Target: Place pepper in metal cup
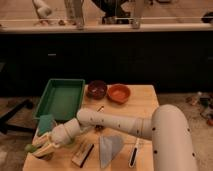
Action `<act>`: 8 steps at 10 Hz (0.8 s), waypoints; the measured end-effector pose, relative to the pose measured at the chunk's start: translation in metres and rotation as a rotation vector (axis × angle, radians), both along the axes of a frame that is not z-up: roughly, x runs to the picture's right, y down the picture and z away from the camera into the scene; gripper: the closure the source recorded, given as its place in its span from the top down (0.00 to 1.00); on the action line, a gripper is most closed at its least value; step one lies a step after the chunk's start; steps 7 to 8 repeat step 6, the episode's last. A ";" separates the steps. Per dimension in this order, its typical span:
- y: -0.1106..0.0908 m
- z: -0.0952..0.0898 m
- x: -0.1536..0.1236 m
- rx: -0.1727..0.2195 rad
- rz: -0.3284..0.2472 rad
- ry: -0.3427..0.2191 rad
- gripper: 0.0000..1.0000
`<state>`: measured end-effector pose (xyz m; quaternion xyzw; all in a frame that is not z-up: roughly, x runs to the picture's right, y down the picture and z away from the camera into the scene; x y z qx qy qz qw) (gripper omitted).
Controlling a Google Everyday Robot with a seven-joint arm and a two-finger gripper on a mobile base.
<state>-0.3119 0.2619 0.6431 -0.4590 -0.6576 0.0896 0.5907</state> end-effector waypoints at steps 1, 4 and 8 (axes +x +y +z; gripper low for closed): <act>0.000 0.000 0.000 0.000 0.000 0.000 0.80; 0.000 0.000 0.000 0.000 0.000 0.000 0.80; 0.000 0.000 0.000 0.000 0.000 0.001 0.80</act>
